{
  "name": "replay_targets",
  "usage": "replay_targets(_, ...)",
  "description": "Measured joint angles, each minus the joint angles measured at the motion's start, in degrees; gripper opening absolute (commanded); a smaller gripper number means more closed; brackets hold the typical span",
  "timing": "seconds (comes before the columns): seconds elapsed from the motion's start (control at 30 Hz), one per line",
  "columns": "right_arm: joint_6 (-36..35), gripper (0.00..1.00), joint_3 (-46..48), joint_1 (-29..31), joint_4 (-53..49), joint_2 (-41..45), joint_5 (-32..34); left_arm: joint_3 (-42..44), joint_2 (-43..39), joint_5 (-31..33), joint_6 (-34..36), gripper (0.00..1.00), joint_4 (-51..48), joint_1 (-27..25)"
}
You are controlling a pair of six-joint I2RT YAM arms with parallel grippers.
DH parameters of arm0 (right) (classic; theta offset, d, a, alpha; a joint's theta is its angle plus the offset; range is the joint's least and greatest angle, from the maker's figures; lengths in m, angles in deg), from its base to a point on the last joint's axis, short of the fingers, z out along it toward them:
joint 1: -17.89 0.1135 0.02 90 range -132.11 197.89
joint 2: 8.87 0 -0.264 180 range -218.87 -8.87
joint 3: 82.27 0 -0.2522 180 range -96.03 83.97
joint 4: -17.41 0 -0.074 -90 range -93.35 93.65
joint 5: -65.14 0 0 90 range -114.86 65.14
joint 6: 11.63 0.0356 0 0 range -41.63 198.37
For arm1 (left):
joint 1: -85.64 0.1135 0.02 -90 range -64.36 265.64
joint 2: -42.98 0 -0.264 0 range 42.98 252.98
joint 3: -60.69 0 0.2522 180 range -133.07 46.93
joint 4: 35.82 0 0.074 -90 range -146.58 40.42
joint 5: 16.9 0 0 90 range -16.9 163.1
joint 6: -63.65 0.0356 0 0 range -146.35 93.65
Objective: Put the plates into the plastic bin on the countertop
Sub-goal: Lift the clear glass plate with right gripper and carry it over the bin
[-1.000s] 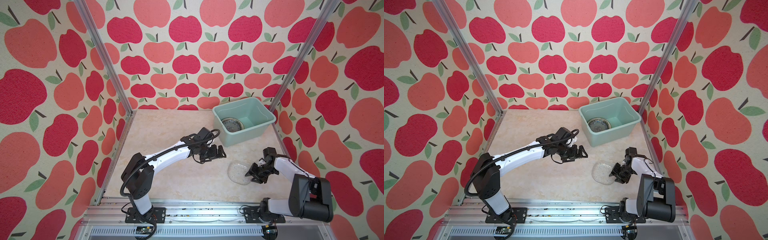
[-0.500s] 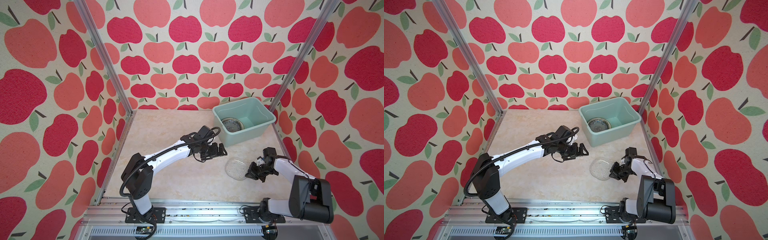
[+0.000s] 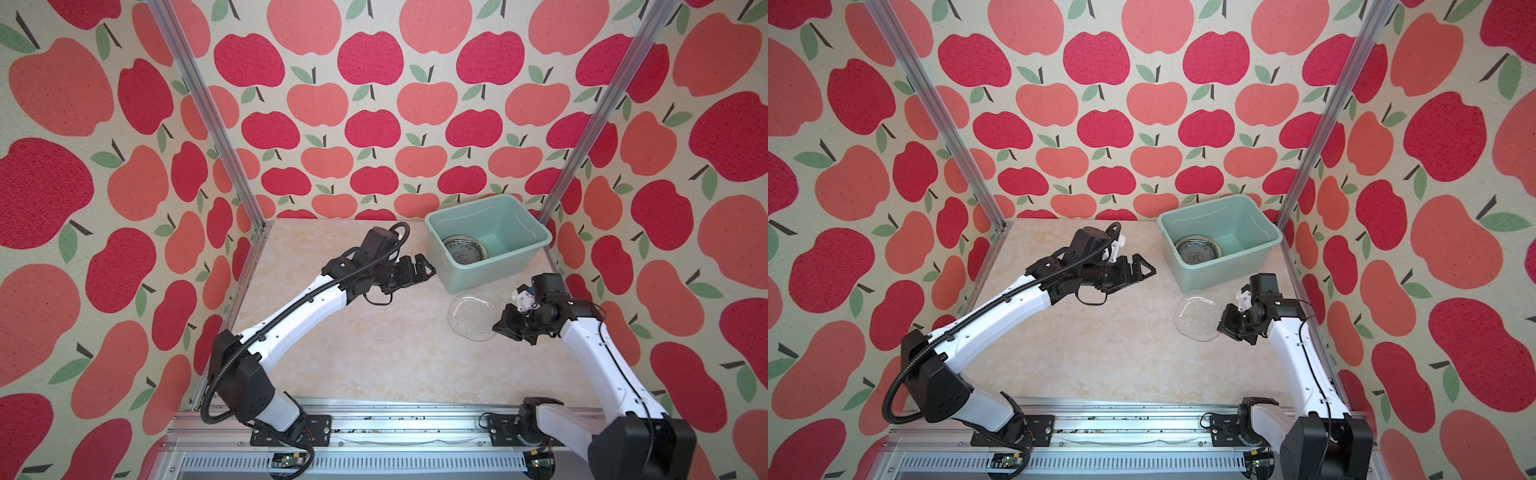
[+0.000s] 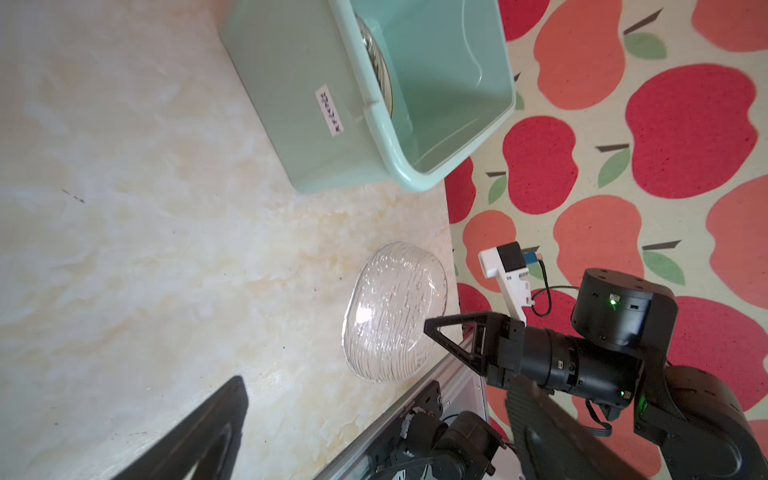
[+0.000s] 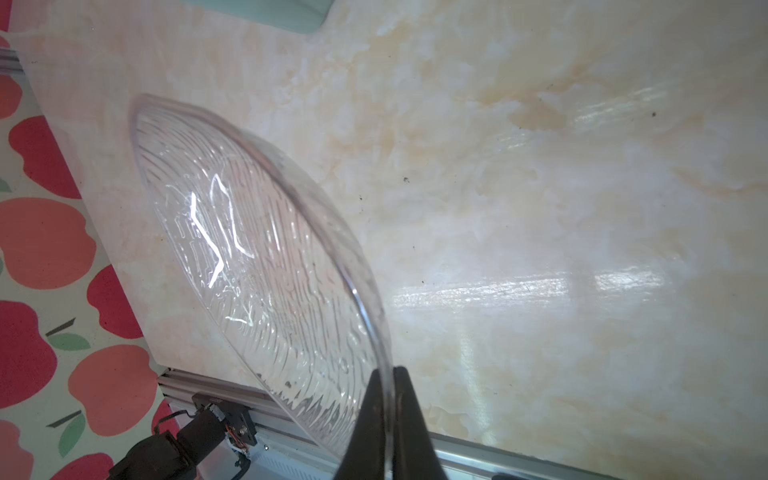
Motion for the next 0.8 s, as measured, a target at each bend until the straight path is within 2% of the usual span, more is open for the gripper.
replay_targets(0.17, -7.0, 0.0, -20.0, 1.0, -5.9, -4.0, -1.7, 0.0, -7.0, 1.8, 1.2, 0.99, 0.4, 7.4)
replay_targets(0.33, -15.3, 0.0, -45.7, 0.9, -7.9, -18.4, -2.1, 0.1, -8.1, 1.4, 2.5, 0.99, 0.0, 12.2)
replay_targets(0.53, -19.7, 0.0, -70.5, -2.1, -7.8, -40.8, -2.5, 0.5, -6.7, 0.5, 3.1, 0.99, -1.4, 13.6)
replay_targets(0.7, -20.0, 0.0, -85.1, -4.6, -8.4, -56.4, -2.4, 0.4, -3.5, -0.4, 3.1, 0.99, -1.5, 14.2)
replay_targets(0.8, -20.2, 0.0, -90.4, -4.9, -9.1, -62.8, -2.3, -0.8, 0.0, -0.9, 3.0, 0.99, -2.3, 14.6)
